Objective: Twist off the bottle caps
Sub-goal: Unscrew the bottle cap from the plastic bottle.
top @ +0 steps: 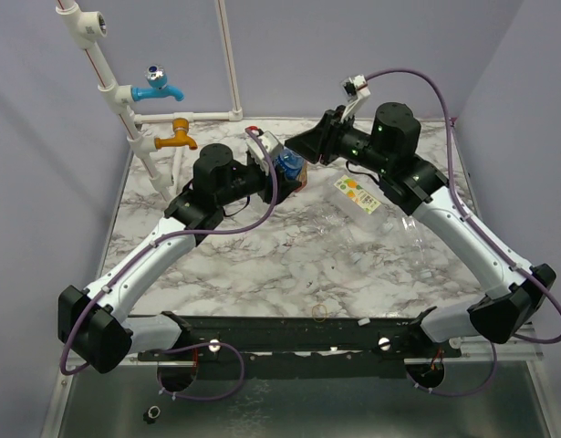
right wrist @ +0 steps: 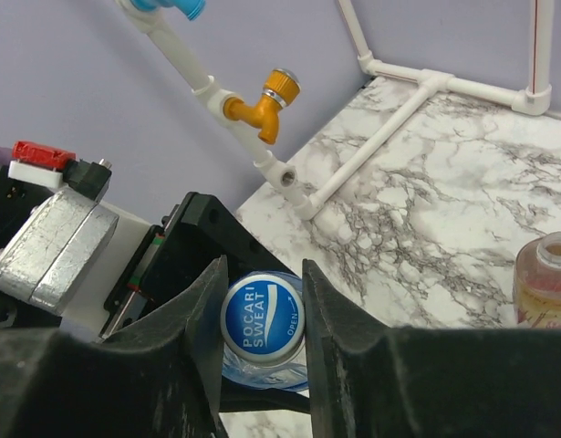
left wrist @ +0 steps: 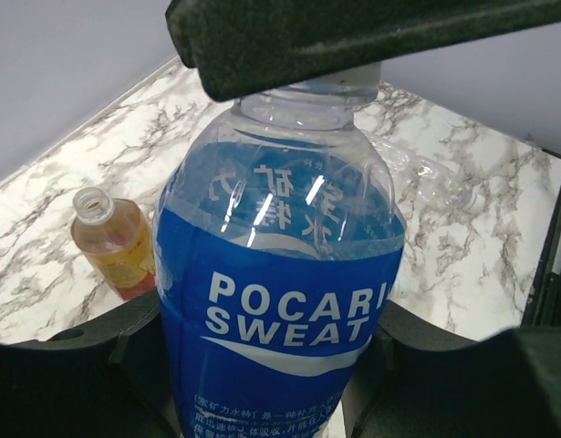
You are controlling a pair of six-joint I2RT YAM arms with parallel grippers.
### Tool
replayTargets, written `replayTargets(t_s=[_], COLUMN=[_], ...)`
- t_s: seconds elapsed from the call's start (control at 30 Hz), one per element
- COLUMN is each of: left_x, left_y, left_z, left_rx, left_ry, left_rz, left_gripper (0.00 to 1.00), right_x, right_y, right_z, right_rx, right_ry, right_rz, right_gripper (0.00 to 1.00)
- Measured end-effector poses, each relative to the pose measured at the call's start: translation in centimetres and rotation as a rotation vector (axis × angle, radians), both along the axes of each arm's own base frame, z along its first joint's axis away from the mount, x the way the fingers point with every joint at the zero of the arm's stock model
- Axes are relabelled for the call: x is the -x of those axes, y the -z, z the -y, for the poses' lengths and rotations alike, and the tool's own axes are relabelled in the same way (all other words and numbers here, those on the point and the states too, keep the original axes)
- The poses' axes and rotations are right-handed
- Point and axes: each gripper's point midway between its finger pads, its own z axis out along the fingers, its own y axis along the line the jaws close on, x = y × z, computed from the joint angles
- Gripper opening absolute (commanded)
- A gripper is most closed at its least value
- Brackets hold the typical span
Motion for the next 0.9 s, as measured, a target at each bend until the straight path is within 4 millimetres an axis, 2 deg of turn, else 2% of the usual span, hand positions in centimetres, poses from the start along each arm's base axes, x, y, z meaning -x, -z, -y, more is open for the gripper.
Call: replayTargets(t_s=[0.13,0.2,0.23,0.47,0.53,0.6,0.63,0.67,0.7,0.73,0.77,0.83,0.9], left_x=[1.4,2.9,3.4,9.9,11.4,12.6,13.0,13.3,13.6,13.8,13.9,13.9,13.5], left_y=[-0.2,-0.6,-0.8,-3.7,-4.1,-4.2,-4.2,-4.1,-4.1,-4.1,-4.1,-4.0,-4.0], left_z=[0.8,1.5,1.7,3.0,3.0,2.8,2.7,2.6,2.6,2.5,2.5,2.4,2.4], left_rx=[0.030,0.057,0.065,0.146,0.152,0.152,0.151,0.150,0.148,0.147,0.147,0.147,0.145], left_ry=[0.079,0.169,0.194,0.553,0.631,0.692,0.712,0.730,0.744,0.753,0.758,0.757,0.740], left_rz=[-0.038,-0.064,-0.069,-0.137,-0.150,-0.169,-0.181,-0.191,-0.200,-0.207,-0.209,-0.212,-0.208], left_gripper=[0.00,0.00,0.00,0.00,0.00,0.00,0.00,0.00,0.00,0.00,0.00,0.00,0.00], right_x=[1.2,2.5,3.3,10.4,12.1,13.3,13.7,14.0,14.2,14.3,14.3,13.8,12.5], right_y=[-0.3,-0.8,-1.1,-4.2,-4.5,-4.5,-4.4,-4.3,-4.2,-4.2,-4.1,-4.0,-4.2], right_z=[0.3,0.5,0.6,1.3,1.4,1.4,1.3,1.3,1.3,1.3,1.4,1.4,1.4], right_rx=[-0.002,0.000,-0.001,-0.039,-0.041,-0.039,-0.036,-0.033,-0.030,-0.027,-0.023,-0.013,-0.005], right_ry=[-0.034,-0.078,-0.109,-0.389,-0.471,-0.539,-0.565,-0.585,-0.598,-0.604,-0.606,-0.577,-0.496], right_rz=[0.036,0.076,0.097,0.319,0.365,0.395,0.403,0.410,0.414,0.417,0.420,0.413,0.396], right_gripper=[0.04,0.03,0.03,0.03,0.08,0.15,0.23,0.35,0.53,0.67,0.77,0.87,0.94])
